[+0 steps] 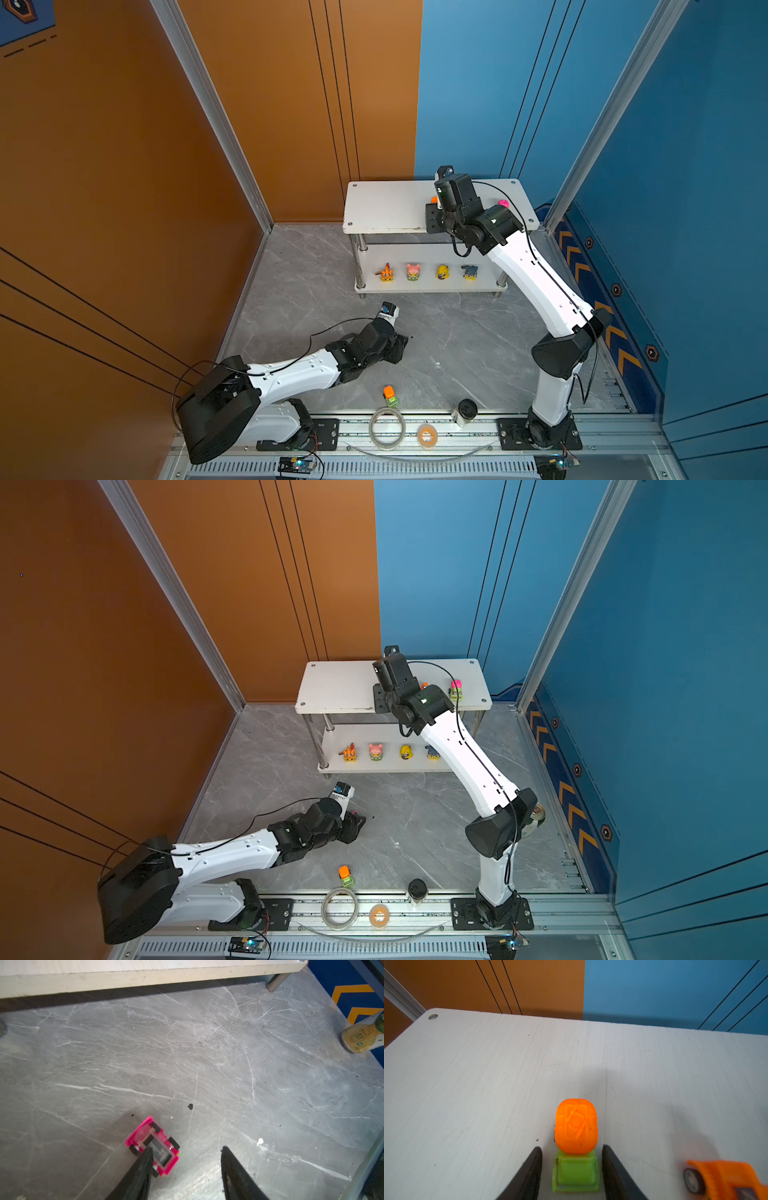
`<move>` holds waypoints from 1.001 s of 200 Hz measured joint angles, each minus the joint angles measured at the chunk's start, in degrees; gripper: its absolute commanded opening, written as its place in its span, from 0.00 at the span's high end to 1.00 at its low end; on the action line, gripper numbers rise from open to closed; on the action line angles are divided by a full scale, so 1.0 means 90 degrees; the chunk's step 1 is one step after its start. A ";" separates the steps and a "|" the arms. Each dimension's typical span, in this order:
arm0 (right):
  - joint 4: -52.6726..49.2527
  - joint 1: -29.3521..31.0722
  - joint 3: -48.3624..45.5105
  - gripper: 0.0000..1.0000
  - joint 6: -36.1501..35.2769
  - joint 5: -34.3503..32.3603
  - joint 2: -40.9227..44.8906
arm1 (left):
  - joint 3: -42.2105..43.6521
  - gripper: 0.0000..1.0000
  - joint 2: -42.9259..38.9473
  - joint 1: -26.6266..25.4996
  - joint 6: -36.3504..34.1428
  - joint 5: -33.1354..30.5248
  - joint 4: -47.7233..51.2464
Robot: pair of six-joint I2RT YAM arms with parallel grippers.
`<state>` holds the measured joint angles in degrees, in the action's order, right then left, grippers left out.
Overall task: Place and organize the plastic toys onto the shelf
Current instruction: 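Lower the orange-topped green car onto the top shelf with the right gripper, then open the right gripper and draw it back from the shelf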
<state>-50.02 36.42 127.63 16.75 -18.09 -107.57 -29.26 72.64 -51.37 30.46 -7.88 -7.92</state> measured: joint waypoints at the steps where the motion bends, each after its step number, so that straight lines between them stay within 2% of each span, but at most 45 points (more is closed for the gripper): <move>1: 0.0000 0.0000 0.0000 0.49 0.0000 0.0002 0.0000 | 0.0000 0.45 0.0000 0.0000 0.0000 0.0000 0.0000; 60: -0.0299 0.0051 -0.0160 0.46 0.0000 0.0126 0.0362 | 0.0000 0.44 -0.0002 0.0000 0.0000 0.0000 0.0022; 108: -0.0323 0.0432 -0.0996 0.46 0.0000 0.0141 0.1559 | -0.0002 0.43 -0.0304 0.0007 -0.0029 -0.0112 0.0291; 121: -0.0192 0.0658 -0.1542 0.49 0.0000 0.0126 0.2108 | -0.0002 0.43 -0.0454 0.0024 -0.0029 -0.0192 0.0406; 137: 0.0063 0.0967 -0.2484 0.61 -0.0002 0.0100 0.2914 | -0.0007 0.47 -0.0590 0.0066 -0.0012 -0.0316 0.0571; 150: 0.0284 0.1205 -0.3378 0.66 0.0078 0.0095 0.3572 | -0.0024 0.48 -0.0631 0.0085 -0.0015 -0.0437 0.0765; 172: 0.0568 0.1501 -0.4947 0.68 0.0277 0.0148 0.4486 | -0.0085 0.46 -0.0605 0.0083 -0.0002 -0.0580 0.1112; 200: 0.0828 0.1848 -0.6640 0.71 0.0527 0.0308 0.4879 | -0.0155 0.42 -0.0389 0.0039 0.0012 -0.0653 0.1343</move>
<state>-42.57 53.06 67.88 21.50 -15.31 -63.66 -30.65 69.14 -51.03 30.57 -13.76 4.16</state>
